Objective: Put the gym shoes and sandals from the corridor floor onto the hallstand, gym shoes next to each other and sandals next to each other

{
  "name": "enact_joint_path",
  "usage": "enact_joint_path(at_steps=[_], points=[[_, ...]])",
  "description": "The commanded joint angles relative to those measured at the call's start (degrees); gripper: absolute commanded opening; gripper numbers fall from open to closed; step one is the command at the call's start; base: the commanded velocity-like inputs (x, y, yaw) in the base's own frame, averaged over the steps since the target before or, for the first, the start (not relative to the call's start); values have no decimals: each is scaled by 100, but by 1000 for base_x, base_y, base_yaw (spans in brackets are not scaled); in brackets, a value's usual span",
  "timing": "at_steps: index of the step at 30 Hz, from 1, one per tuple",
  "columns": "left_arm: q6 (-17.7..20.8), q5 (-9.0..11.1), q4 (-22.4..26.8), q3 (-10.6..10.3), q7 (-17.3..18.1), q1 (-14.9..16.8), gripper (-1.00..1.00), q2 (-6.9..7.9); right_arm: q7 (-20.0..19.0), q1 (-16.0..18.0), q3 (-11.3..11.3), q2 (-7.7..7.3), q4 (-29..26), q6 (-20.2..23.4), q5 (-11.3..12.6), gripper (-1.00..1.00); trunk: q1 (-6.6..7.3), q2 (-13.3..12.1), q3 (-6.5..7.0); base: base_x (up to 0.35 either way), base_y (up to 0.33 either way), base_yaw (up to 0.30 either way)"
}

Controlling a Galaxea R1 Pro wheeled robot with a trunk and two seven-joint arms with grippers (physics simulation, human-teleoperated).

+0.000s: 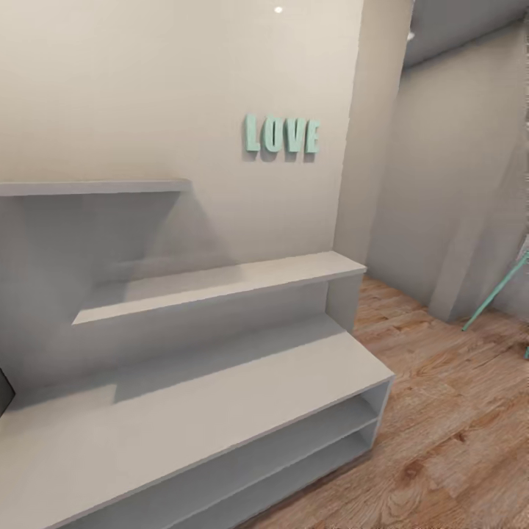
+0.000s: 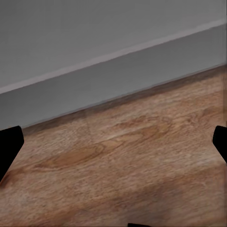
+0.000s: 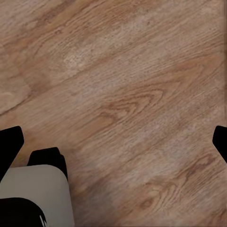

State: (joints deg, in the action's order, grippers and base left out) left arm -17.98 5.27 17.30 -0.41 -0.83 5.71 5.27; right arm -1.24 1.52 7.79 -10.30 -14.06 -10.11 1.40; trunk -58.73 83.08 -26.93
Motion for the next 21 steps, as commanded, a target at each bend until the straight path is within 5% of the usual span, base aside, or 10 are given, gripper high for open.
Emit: enact_joint_path(at_steps=[1, 21], points=[[1, 0, -1, -1, 3, 0, 100, -3, 0, 1, 3, -1, 0, 0, 0, 100, 0, 0, 0, 0, 0, -108], [4, -8, -15, 4, 6, 0, 100, -71, 1, 5, 11, -1, -1, 0, 7, 100, 0, 0, 0, 0, 0, -48]])
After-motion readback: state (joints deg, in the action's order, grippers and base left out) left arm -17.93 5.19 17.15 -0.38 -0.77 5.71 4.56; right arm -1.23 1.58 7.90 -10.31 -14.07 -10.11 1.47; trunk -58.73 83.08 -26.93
